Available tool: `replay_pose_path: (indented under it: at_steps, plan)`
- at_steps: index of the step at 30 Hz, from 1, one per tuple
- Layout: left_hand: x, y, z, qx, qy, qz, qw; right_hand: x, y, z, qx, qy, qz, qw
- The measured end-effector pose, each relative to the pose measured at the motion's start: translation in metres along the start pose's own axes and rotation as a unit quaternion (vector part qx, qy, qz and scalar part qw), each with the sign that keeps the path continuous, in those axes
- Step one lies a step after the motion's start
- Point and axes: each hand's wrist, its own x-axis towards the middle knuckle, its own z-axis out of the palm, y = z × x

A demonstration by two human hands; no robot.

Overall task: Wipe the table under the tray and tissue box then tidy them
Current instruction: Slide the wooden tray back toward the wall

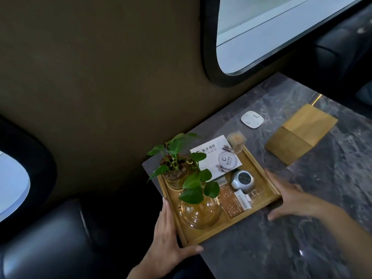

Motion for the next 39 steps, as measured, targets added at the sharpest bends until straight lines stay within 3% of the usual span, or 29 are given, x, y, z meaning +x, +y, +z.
replay_pose_path:
  at_steps: [6,14,23,34,39]
  plan:
    - [0.008,0.013,0.018,0.069,0.022,-0.045,0.996,0.011,0.0,0.009,0.004,0.103,0.01,0.995]
    - [0.012,0.016,0.009,0.077,0.047,-0.047,0.995,0.025,-0.013,-0.003,-0.018,0.104,0.013,0.994]
    - [0.032,0.015,-0.012,0.024,0.086,-0.096,0.991,0.059,-0.054,-0.032,-0.116,0.099,-0.028,0.988]
    - [0.05,0.01,-0.017,-0.011,0.136,-0.079,0.987,0.076,-0.082,-0.049,-0.204,0.152,-0.018,0.967]
    - [0.05,0.011,-0.02,-0.004,0.113,-0.129,0.985,0.073,-0.087,-0.045,-0.244,0.171,-0.014,0.954]
